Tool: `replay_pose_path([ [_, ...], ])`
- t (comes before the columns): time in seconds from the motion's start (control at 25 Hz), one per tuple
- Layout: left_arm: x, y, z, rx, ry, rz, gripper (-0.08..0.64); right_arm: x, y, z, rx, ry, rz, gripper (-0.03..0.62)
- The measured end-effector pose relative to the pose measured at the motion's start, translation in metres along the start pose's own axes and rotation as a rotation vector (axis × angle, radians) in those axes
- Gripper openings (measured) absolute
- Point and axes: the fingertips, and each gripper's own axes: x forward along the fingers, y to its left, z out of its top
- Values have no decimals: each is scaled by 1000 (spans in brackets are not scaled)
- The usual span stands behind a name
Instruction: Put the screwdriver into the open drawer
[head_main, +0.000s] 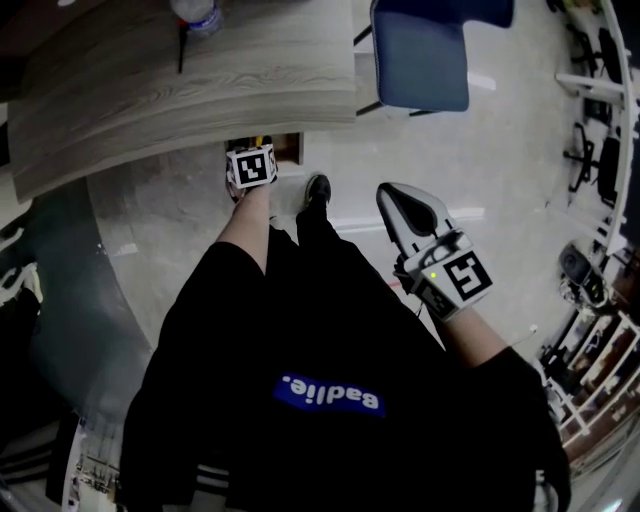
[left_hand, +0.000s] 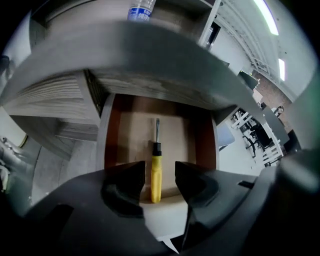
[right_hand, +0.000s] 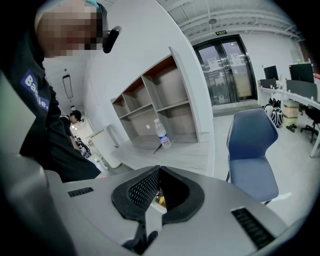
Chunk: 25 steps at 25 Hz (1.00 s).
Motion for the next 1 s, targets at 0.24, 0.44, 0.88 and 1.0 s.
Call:
replay_pose_path([
  [0.24,-33,-5,-2,22,-29,-30,186,2,18,6,20,-41,21,29],
  [0.44,-71,-11,2,59,-64,-69,181,1,39,17,17,-86,44,29],
  [0.88,-168,11,8,151,-137,-97,146,-9,84,53,6,-203,55,29],
  [1.0,-195,14,7,150,-173,-114,140,-13,98,54,0,-223,54,29],
])
